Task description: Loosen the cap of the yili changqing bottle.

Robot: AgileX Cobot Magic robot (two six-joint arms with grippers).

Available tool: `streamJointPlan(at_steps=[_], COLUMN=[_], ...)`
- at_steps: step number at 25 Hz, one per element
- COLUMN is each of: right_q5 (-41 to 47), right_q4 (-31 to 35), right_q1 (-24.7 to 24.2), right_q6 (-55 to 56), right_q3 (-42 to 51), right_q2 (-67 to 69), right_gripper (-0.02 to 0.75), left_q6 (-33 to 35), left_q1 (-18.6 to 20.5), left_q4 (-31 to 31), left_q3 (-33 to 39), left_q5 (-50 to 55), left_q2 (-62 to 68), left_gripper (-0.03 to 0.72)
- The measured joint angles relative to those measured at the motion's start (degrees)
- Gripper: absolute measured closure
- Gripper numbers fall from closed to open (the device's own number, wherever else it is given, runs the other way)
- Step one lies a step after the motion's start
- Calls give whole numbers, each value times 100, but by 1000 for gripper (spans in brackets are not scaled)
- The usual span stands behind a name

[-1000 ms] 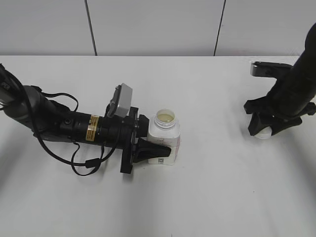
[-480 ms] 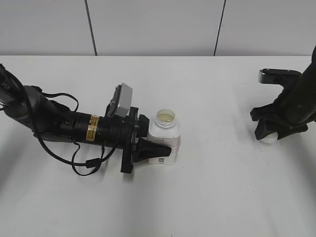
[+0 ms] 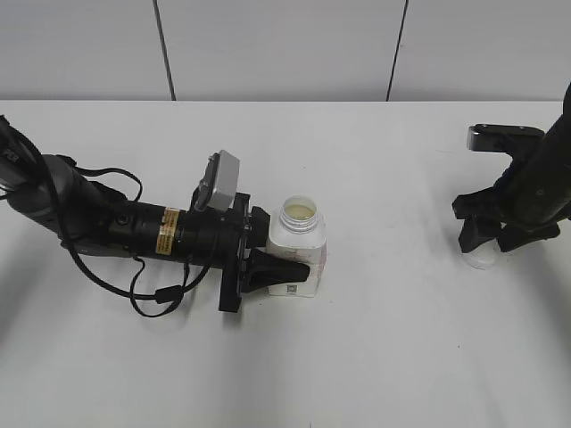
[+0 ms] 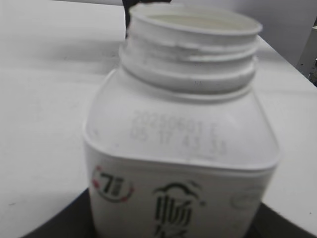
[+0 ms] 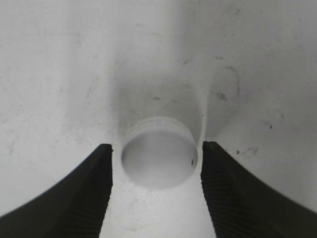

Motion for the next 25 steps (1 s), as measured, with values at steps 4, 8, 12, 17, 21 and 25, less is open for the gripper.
streamJointPlan(at_steps=[4, 8, 12, 17, 21, 25], right_q5=[0, 0, 0, 0, 0, 0], right_q4=[0, 0, 0, 5, 5, 5], right_q1=[0, 0, 0, 0, 0, 0], right_q6=[43, 96, 102, 108, 114, 122], right_q3=[0, 0, 0, 0, 0, 0], right_q2=[0, 0, 0, 0, 0, 0], right_gripper=[208, 192, 191, 191, 191, 191], left_q6=[0, 0, 0, 0, 0, 0], left_q1=[0, 0, 0, 0, 0, 0], left_q4=[0, -5, -30, -154, -205, -216], left_q3=[0, 0, 0, 0, 0, 0], left_q5=[5, 5, 5, 12, 12, 17], left_q2=[0, 0, 0, 0, 0, -12], left_gripper=[342, 342, 337, 209, 101, 90])
